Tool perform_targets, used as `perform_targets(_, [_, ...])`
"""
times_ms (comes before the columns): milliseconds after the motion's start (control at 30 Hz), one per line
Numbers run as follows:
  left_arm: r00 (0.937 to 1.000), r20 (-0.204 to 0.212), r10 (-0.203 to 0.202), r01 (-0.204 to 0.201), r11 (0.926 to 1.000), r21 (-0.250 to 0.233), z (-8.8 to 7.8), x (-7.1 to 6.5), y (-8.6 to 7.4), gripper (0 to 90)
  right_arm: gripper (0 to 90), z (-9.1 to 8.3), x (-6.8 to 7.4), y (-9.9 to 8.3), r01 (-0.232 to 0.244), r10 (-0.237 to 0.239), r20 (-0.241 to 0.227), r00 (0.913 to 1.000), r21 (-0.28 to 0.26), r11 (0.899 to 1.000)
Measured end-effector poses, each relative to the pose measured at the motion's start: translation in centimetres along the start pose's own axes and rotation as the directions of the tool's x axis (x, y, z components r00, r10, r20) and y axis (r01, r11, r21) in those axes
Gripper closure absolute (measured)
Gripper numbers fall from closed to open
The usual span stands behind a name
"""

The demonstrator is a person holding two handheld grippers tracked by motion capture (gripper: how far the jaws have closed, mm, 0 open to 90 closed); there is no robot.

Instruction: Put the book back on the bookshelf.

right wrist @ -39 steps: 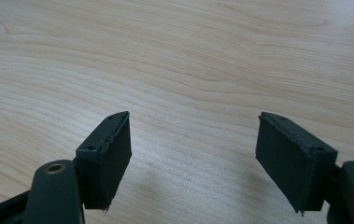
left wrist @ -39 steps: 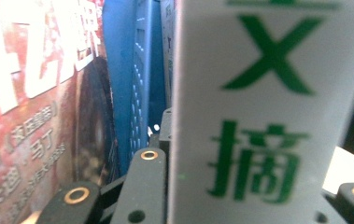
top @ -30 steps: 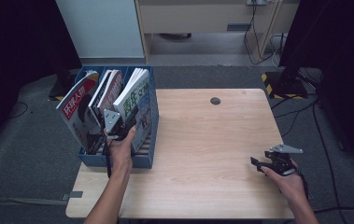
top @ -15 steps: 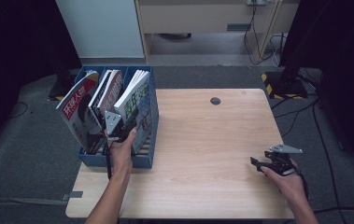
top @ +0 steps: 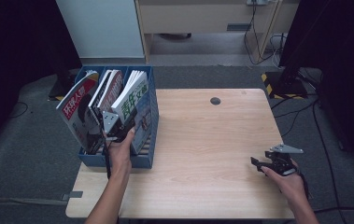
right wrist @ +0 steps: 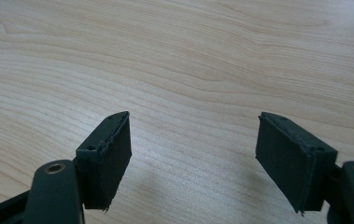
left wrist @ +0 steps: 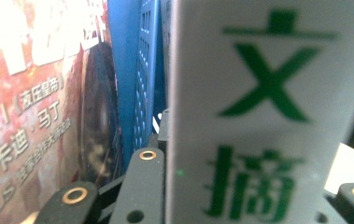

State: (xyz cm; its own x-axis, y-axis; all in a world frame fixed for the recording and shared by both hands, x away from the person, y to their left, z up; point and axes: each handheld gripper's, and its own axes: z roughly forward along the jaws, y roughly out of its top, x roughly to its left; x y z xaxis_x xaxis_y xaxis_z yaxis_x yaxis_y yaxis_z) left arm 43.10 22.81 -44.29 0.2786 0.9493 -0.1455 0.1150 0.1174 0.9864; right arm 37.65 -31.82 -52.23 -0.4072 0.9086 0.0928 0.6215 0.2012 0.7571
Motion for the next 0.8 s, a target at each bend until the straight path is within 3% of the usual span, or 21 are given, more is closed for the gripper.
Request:
perform_targets(333, [1.0, -0.009, 0.001, 0.0, 0.9997, 0.023, -0.2, 0.1, 0.1, 72.9, 26.7, -0.1, 0.0, 0.0, -0.005, 0.005, 0.002, 1.0, -0.003, 1.0])
perform_targets(800, [0.9999, 0.015, -0.004, 0.003, 0.999, 0.046, -0.3, 0.3, 1.0, 71.9, 26.6, -0.2, -0.1, 0.1, 0.001, -0.001, 0.003, 1.0, -0.005, 1.0])
